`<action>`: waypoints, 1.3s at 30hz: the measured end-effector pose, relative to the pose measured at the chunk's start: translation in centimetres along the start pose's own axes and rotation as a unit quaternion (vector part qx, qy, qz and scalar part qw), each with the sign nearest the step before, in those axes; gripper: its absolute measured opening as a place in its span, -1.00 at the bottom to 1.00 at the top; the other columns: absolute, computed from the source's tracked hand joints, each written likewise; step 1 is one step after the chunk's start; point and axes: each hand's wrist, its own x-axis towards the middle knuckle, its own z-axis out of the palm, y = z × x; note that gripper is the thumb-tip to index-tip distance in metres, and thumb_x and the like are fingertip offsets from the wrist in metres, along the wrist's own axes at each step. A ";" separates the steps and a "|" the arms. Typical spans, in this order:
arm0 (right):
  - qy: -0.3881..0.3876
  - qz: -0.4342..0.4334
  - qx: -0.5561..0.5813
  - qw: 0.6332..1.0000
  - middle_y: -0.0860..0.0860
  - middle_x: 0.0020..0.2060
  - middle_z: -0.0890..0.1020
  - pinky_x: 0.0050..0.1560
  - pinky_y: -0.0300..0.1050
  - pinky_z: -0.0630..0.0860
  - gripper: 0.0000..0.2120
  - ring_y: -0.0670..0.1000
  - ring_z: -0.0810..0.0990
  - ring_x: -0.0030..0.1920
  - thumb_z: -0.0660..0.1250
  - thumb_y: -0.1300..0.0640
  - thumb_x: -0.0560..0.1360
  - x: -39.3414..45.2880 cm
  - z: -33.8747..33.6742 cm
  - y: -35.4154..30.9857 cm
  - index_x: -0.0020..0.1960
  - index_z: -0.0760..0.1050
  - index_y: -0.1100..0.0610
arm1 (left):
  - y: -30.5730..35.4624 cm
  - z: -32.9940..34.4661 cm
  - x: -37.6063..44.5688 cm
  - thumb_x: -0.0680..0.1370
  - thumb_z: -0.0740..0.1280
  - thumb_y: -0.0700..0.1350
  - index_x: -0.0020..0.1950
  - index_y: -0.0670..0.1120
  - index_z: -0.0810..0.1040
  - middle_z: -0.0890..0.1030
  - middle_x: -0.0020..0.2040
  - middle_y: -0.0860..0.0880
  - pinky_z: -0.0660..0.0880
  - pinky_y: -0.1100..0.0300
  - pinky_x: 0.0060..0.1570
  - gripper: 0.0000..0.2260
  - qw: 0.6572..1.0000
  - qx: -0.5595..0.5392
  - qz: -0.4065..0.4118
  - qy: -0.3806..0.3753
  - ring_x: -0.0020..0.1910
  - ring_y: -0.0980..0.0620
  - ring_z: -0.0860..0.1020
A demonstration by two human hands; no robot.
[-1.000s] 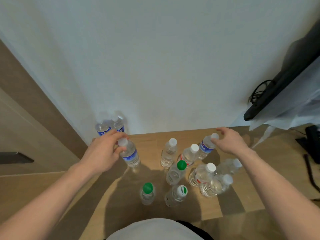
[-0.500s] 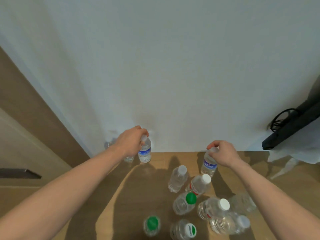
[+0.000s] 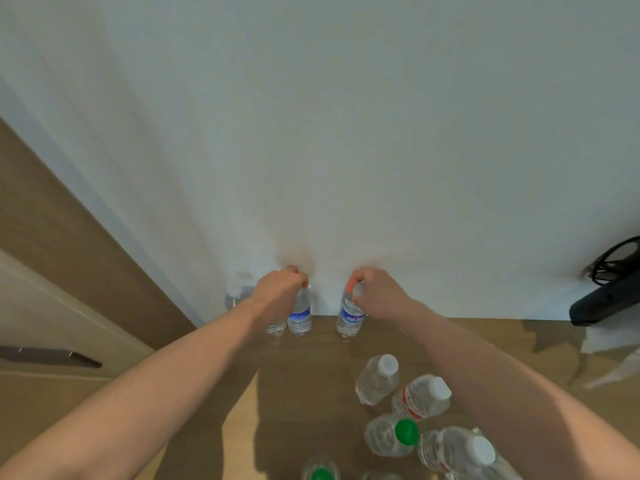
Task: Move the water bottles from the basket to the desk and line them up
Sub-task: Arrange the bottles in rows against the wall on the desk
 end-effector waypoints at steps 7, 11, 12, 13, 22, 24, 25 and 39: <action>0.002 -0.036 0.008 0.999 -0.03 -0.06 0.60 -0.26 -0.35 0.38 -0.72 -0.06 0.52 -0.12 0.33 0.36 0.49 2.1 3.9 -2.0 -0.05 0.60 -0.02 | 0.0 0.3 -0.6 0.49 0.25 -0.44 0.39 -0.03 0.56 0.56 0.24 -0.04 0.44 0.08 -0.10 -0.46 0.999 -0.026 0.002 0.026 0.05 -0.19 0.61; 0.036 -0.068 -0.009 0.997 -0.04 0.00 0.64 0.01 -0.10 0.55 -0.74 0.03 0.58 0.02 0.35 0.31 0.52 2.1 5.1 -2.5 0.00 0.60 -0.05 | 0.5 0.6 -0.9 0.47 0.29 -0.43 0.41 -0.02 0.58 0.56 0.27 -0.01 0.57 0.01 0.10 -0.44 0.998 -0.042 0.006 0.044 0.10 -0.15 0.64; 0.037 -0.070 -0.015 0.997 -0.05 0.01 0.64 0.04 -0.06 0.56 -0.73 0.03 0.58 0.02 0.35 0.32 0.53 1.8 5.2 -2.7 0.03 0.61 -0.04 | 0.6 0.6 -1.0 0.46 0.28 -0.44 0.41 -0.02 0.57 0.56 0.29 0.00 0.57 0.00 0.12 -0.43 0.998 -0.048 0.003 0.049 0.12 -0.15 0.64; 0.037 -0.072 -0.022 0.996 -0.06 0.03 0.64 0.06 -0.04 0.56 -0.72 0.02 0.58 0.02 0.34 0.34 0.53 1.6 5.3 -2.8 0.05 0.61 -0.03 | 0.7 0.7 -1.1 0.46 0.28 -0.44 0.41 -0.02 0.57 0.55 0.30 0.01 0.58 -0.02 0.13 -0.42 0.997 -0.057 -0.001 0.055 0.13 -0.16 0.64; 0.079 -0.049 0.018 0.996 -0.16 0.25 0.62 0.16 -0.09 0.58 -0.57 -0.09 0.60 -0.04 0.38 0.24 0.56 -4.9 0.7 -4.0 0.35 0.57 -0.11 | 1.9 0.2 -6.8 0.63 0.35 -0.23 0.55 0.07 0.41 0.33 0.56 0.13 0.53 0.07 0.17 -0.49 0.988 -0.129 -0.023 0.077 0.28 -0.03 0.59; 0.074 -0.047 0.036 0.996 -0.24 0.28 0.59 0.15 -0.12 0.60 -0.59 -0.16 0.66 0.00 0.39 0.19 0.59 -8.9 -0.7 -3.6 0.37 0.55 -0.15 | 2.5 -0.3 -10.5 0.68 0.32 -0.08 0.49 0.12 0.47 0.37 0.49 0.22 0.41 0.19 0.07 -0.63 0.981 -0.173 -0.013 0.088 0.21 0.11 0.59; 0.065 -0.047 0.040 0.996 -0.28 0.27 0.58 0.13 -0.16 0.59 -0.61 -0.18 0.66 0.02 0.39 0.17 0.61 -11.0 -1.2 -3.3 0.37 0.55 -0.15 | 2.7 -0.4 -12.6 0.68 0.31 -0.03 0.44 0.14 0.51 0.41 0.44 0.26 0.33 0.27 0.06 -0.68 0.977 -0.196 -0.001 0.089 0.15 0.20 0.60; 0.045 0.039 0.040 0.997 -0.44 0.12 0.57 0.01 -0.25 0.54 -0.63 -0.22 0.61 0.02 0.46 -0.11 0.44 -32.2 8.0 3.4 0.12 0.48 -0.50 | 6.4 7.8 -24.8 0.57 0.42 0.16 0.42 0.22 0.50 0.45 0.33 0.36 0.48 0.12 0.36 -0.58 0.965 -0.237 0.110 -0.036 0.31 0.27 0.49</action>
